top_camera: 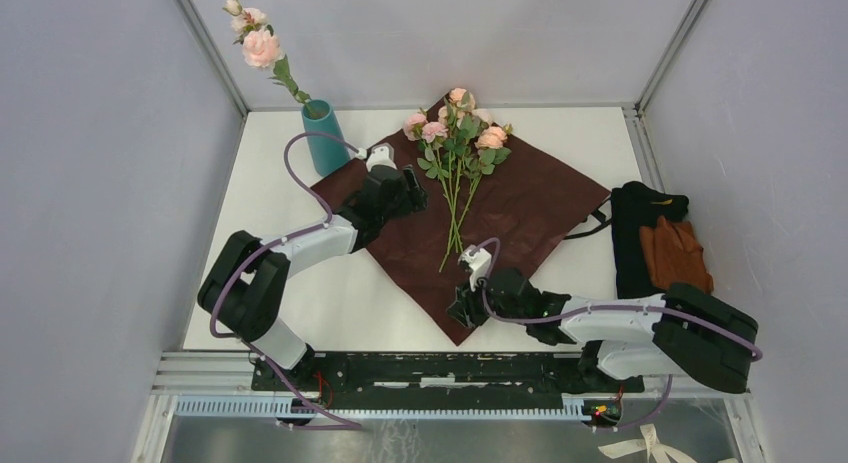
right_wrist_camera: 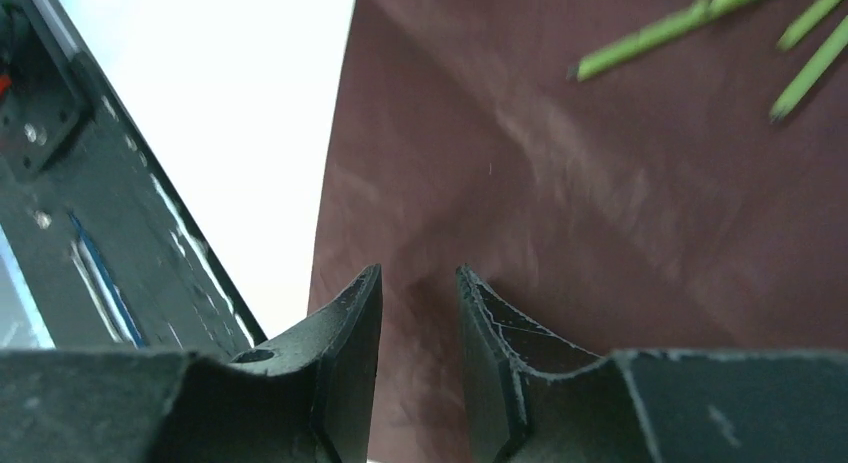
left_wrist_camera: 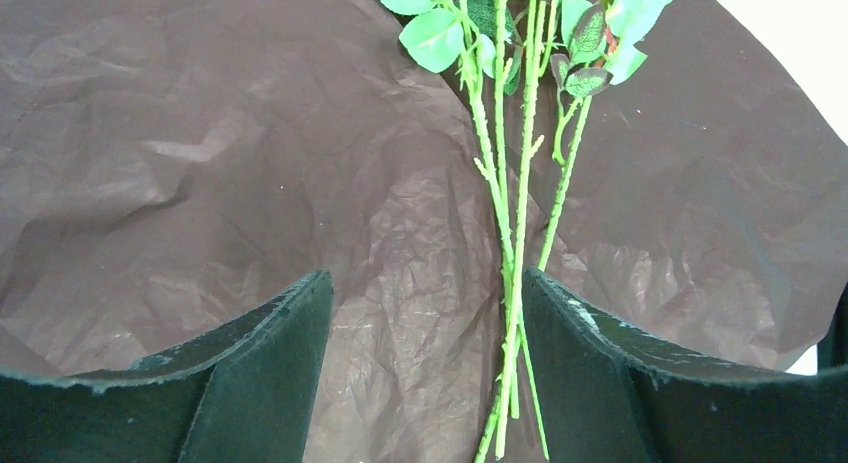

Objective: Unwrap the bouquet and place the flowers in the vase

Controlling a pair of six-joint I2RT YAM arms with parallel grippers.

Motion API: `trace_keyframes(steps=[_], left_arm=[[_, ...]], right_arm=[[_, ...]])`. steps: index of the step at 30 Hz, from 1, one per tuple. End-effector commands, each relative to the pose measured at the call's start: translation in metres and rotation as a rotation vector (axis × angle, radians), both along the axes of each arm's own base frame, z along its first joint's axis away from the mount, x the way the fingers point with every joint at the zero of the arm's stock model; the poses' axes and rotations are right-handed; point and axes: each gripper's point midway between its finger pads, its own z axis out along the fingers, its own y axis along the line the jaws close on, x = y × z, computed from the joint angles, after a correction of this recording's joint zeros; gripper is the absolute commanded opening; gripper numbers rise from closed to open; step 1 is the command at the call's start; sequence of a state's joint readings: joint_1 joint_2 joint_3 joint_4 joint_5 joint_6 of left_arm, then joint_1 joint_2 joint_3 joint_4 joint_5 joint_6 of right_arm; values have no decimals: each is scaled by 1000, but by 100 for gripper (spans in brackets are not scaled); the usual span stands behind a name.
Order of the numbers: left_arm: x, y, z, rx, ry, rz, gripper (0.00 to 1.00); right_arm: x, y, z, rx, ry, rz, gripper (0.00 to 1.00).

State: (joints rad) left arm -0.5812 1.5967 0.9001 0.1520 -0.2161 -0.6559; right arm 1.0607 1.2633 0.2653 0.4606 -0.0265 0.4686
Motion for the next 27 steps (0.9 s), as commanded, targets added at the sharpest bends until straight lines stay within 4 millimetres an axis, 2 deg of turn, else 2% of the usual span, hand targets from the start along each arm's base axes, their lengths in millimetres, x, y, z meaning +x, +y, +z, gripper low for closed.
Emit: trace_keyframes(steps=[1, 3, 6, 8, 9, 12, 14, 17, 20, 24, 27], left_arm=[[13, -12, 26, -19, -77, -46, 76], [14, -14, 28, -18, -83, -53, 75], [15, -7, 28, 4, -84, -27, 75], [12, 6, 27, 27, -88, 24, 74], [8, 11, 25, 29, -84, 40, 74], [-8, 24, 18, 12, -67, 75, 74], [-22, 31, 11, -3, -46, 85, 74], [-37, 43, 3, -13, -27, 107, 73], [-47, 51, 4, -10, -21, 122, 73], [-56, 62, 10, 12, -20, 149, 74], [-60, 73, 13, 23, -22, 189, 77]], right_arm=[[35, 18, 67, 26, -183, -45, 39], [54, 12, 90, 0, -253, -123, 37], [93, -24, 130, 13, -389, -398, 26], [118, -46, 154, 72, -449, -530, 25], [132, -56, 161, 82, -457, -573, 25], [169, -65, 171, 22, -465, -626, 27], [196, -69, 166, -91, -450, -671, 29], [229, -55, 161, -181, -428, -684, 31], [253, -27, 158, -189, -415, -639, 43], [285, -3, 153, -212, -401, -609, 43], [308, 2, 146, -207, -372, -613, 43]])
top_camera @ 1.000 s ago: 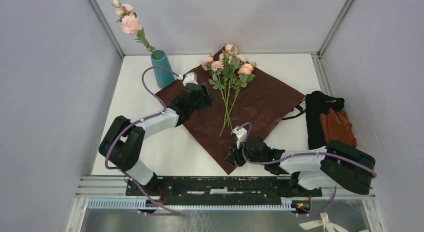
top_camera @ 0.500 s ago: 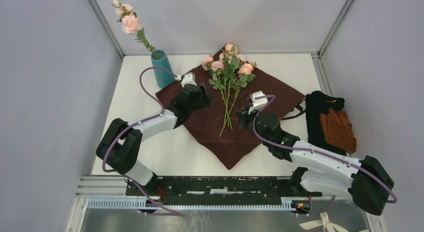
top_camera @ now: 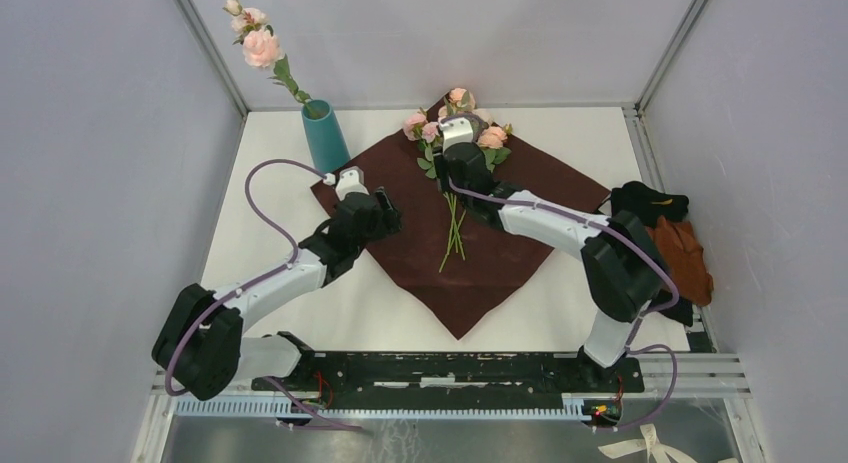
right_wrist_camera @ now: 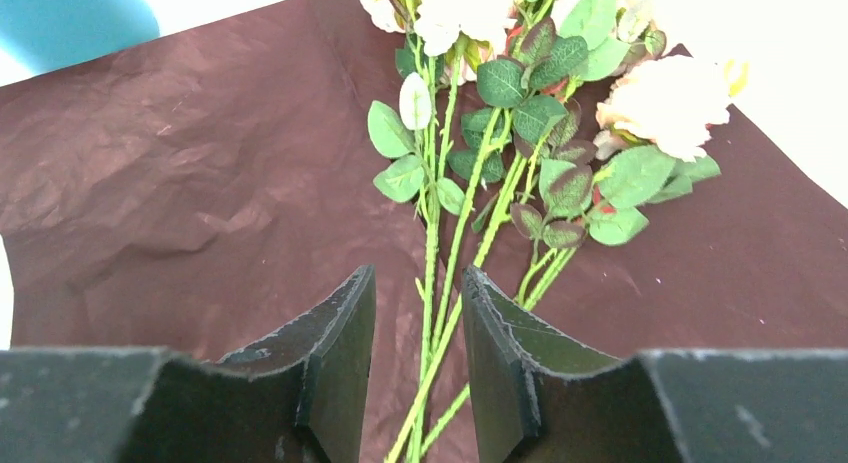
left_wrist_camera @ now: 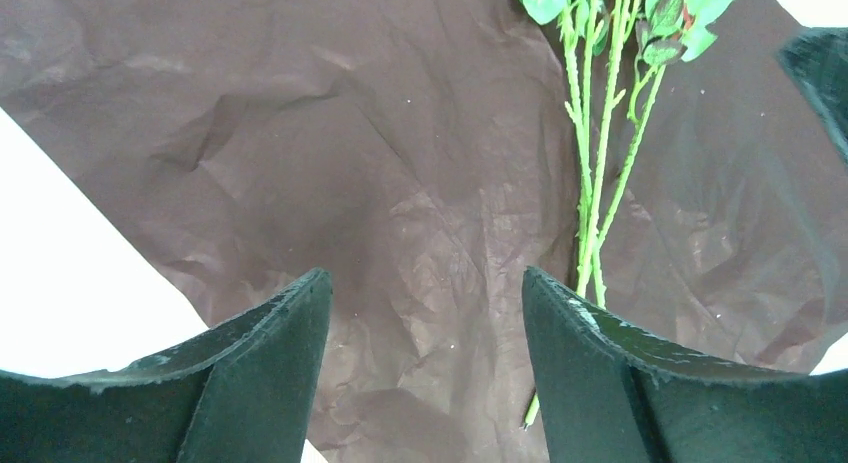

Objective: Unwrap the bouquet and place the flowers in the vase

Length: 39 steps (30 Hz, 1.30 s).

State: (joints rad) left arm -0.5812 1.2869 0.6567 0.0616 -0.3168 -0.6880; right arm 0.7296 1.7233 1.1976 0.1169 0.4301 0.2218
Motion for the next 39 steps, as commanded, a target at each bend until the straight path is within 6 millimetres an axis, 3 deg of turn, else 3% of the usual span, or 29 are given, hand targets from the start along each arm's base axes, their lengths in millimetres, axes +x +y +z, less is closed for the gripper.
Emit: trace_keyframes(steps=[1, 2, 3, 11, 21, 27, 31, 33, 39], left_arm=[[-4, 19, 14, -11, -30, 111, 89], [-6, 25, 12, 2, -25, 132, 98], [-7, 28, 13, 9, -29, 138, 99], [-7, 20, 20, -30, -62, 98, 99], [-8, 20, 22, -27, -74, 87, 100], [-8, 21, 22, -21, -77, 89, 99], [-7, 20, 20, -16, -71, 85, 99], [-7, 19, 18, -13, -67, 84, 99], [-6, 18, 16, -4, -62, 77, 99]], right_arm=[[31, 4, -1, 6, 26, 3, 43], [35, 4, -6, 12, 39, -1, 43], [39, 1, -13, 16, 51, -8, 43], [50, -11, -56, 30, 129, -15, 45], [57, -10, -109, 4, 214, -1, 44], [62, -17, -119, 14, 230, -13, 41], [63, -19, -118, 33, 230, -7, 22], [63, -18, -118, 37, 232, -1, 0], [62, -15, -110, 51, 228, 27, 0]])
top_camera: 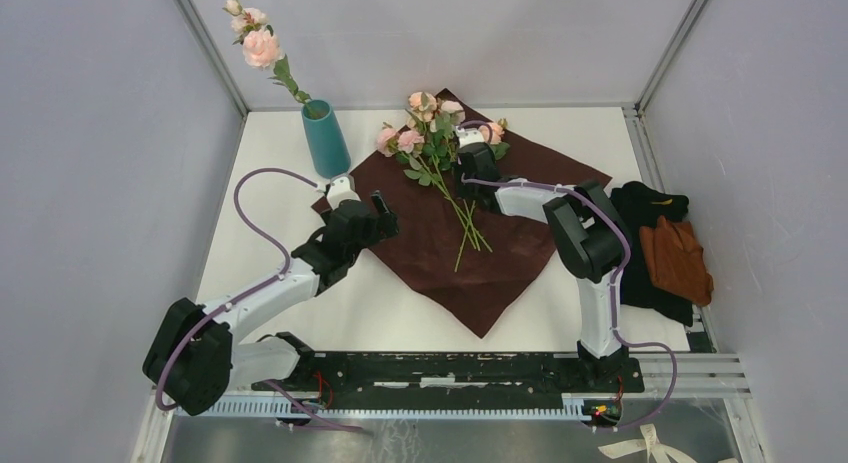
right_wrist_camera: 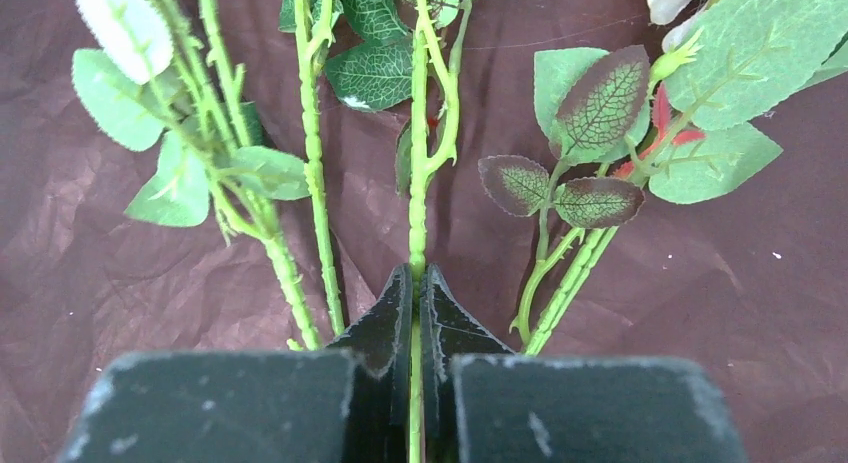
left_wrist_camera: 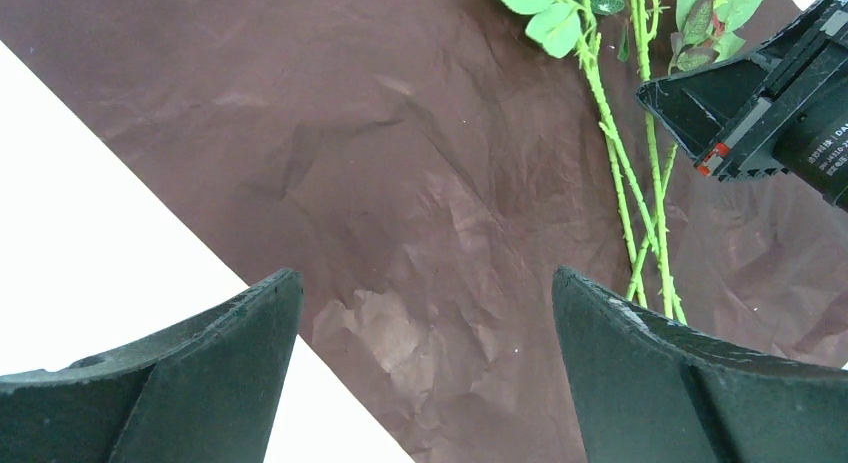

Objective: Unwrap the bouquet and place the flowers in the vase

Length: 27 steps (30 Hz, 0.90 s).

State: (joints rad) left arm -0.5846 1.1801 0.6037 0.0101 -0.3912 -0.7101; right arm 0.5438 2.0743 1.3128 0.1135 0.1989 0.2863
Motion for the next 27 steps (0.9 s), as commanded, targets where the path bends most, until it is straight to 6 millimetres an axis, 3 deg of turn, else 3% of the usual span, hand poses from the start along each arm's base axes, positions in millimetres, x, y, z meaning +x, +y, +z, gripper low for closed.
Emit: trace_keyframes(steps=[1, 10, 16, 22, 27], left_arm=[[7, -5, 10, -16, -41, 3, 99], [9, -12, 6, -9, -31, -18, 99], [11, -19, 9, -44, -60, -39, 99], [13, -39, 46, -201, -202, -106, 97], [25, -63, 92, -270, -341, -200, 95]], right_arm=[[6, 13, 29, 60, -59, 39, 0], [-5, 12, 111, 180, -202, 54, 0], [-30, 10, 153, 265, -276, 97, 0], [-68, 10, 189, 366, -362, 198, 0], [-110, 17, 198, 442, -387, 327, 0]])
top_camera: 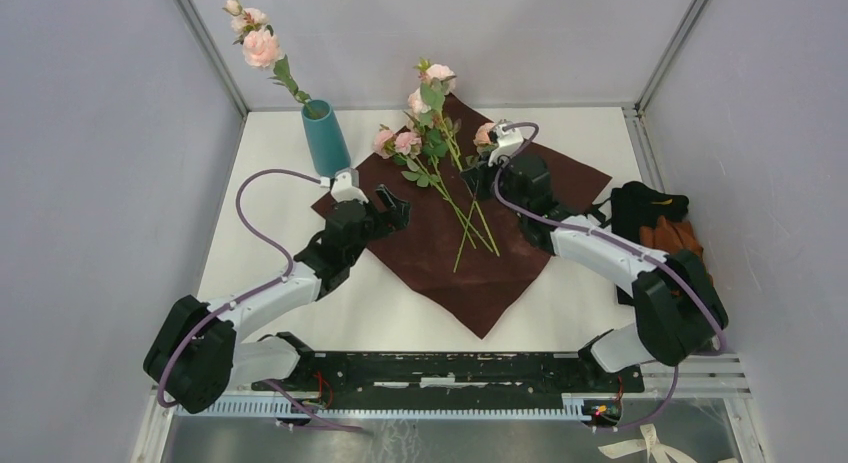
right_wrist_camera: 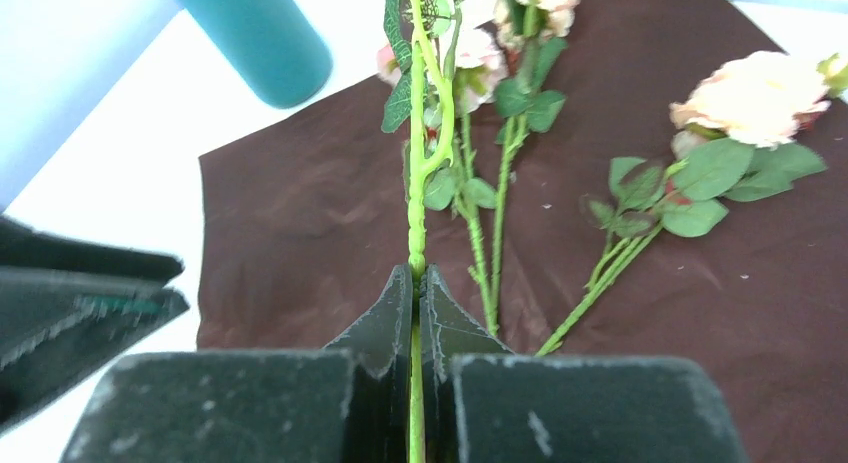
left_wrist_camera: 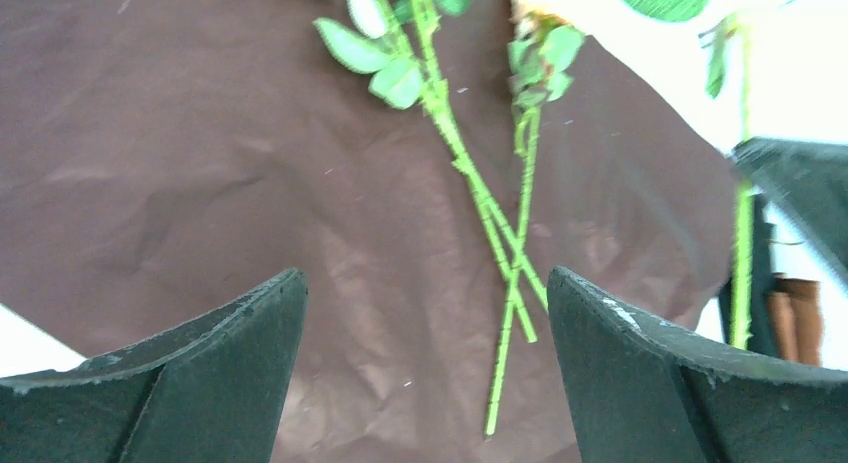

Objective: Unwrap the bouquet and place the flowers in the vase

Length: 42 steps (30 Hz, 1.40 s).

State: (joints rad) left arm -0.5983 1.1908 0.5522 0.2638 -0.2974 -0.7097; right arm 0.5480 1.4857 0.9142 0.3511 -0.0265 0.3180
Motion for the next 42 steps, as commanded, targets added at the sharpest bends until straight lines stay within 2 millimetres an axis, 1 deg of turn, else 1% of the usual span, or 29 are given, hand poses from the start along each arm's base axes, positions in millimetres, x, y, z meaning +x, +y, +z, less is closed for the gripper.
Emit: trace_keyframes(steps=[1, 4, 6, 8, 9, 11, 14, 16, 19, 22, 24, 30, 31, 33, 36, 42], left_arm=[[15, -38, 78, -155, -235, -134, 95], [14, -61, 101, -232, -289, -233, 94], [13, -73, 112, -285, -301, -284, 89], [4, -85, 126, -362, -326, -352, 87], [0, -89, 133, -399, -339, -382, 87], [-4, -95, 140, -427, -347, -421, 87], [-7, -94, 146, -453, -367, -425, 87], [-9, -92, 148, -465, -377, -423, 87], [-10, -91, 151, -473, -392, -423, 84], [-11, -90, 152, -469, -396, -422, 74], [-11, -90, 152, -468, -390, -422, 70], [-16, -81, 143, -456, -376, -395, 66], [-17, -80, 141, -457, -373, -392, 64], [-18, -80, 137, -455, -366, -392, 57], [-16, -81, 136, -452, -363, -390, 55], [-10, -89, 135, -459, -356, -408, 58]], right_arm=[[-36, 17, 34, 108, -100, 147, 0], [-61, 22, 44, 120, -130, 199, 0], [-77, 27, 49, 122, -144, 243, 0], [-89, 31, 54, 118, -162, 273, 0], [-95, 33, 56, 114, -170, 288, 0], [-103, 36, 60, 111, -179, 309, 0], [-110, 41, 63, 111, -186, 332, 0], [-112, 42, 66, 116, -189, 336, 0], [-115, 46, 68, 114, -190, 347, 0], [-114, 46, 68, 112, -191, 335, 0], [-112, 45, 68, 109, -193, 323, 0], [-106, 46, 66, 101, -186, 302, 0], [-106, 47, 66, 105, -184, 308, 0], [-107, 49, 66, 114, -181, 316, 0], [-109, 52, 67, 125, -180, 334, 0], [-114, 54, 71, 134, -186, 356, 0]])
